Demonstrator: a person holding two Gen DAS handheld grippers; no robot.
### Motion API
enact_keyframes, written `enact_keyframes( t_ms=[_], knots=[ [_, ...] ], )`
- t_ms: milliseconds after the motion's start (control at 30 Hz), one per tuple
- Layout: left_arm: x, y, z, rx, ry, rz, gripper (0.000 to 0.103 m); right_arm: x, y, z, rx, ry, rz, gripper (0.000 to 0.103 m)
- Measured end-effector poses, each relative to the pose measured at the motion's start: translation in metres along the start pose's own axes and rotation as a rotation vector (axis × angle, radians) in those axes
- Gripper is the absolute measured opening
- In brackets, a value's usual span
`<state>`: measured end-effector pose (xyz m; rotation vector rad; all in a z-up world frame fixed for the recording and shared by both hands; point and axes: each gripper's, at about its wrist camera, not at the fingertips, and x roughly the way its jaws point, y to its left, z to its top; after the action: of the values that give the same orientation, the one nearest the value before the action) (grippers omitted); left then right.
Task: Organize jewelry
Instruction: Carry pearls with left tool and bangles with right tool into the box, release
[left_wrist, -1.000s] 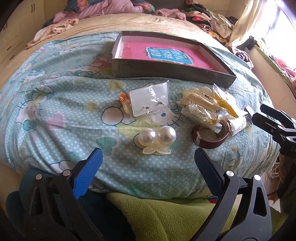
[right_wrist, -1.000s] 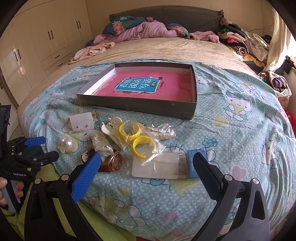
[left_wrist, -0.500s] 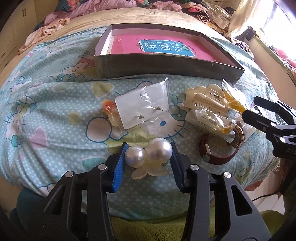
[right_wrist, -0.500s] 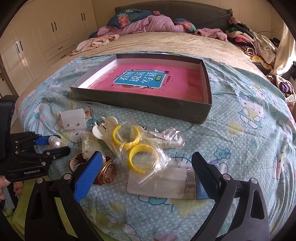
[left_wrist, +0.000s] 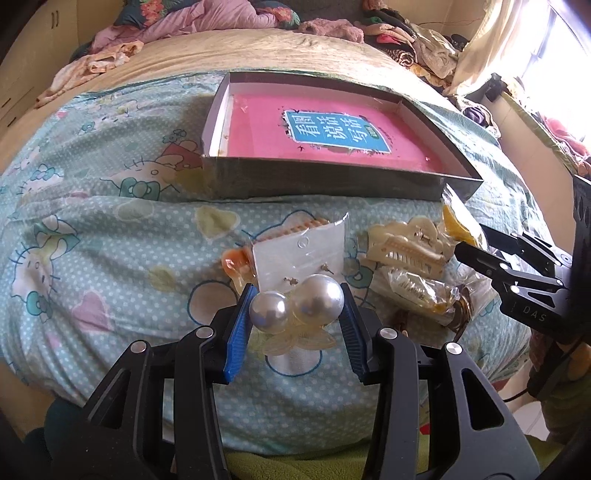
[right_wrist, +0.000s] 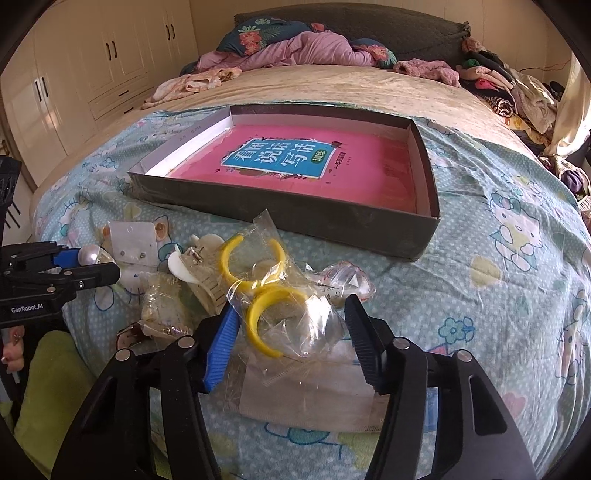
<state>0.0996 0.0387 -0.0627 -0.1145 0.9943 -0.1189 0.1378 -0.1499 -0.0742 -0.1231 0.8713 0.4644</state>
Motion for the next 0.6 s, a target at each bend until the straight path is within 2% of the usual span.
enact_keyframes(
  t_ms=[267, 600],
  knots=[
    [-0.014, 0.013, 0.028, -0.032, -0.065, 0.009, 0.036, -0.019, -0.012, 0.009, 0.040, -0.052, 0.020, 0.053],
    [-0.017, 0.017, 0.062, -0.029, -0.112, 0.037, 0.036, -0.038, -0.031, 0.040, 0.073, -0.146, -0.013, 0.053]
  ],
)
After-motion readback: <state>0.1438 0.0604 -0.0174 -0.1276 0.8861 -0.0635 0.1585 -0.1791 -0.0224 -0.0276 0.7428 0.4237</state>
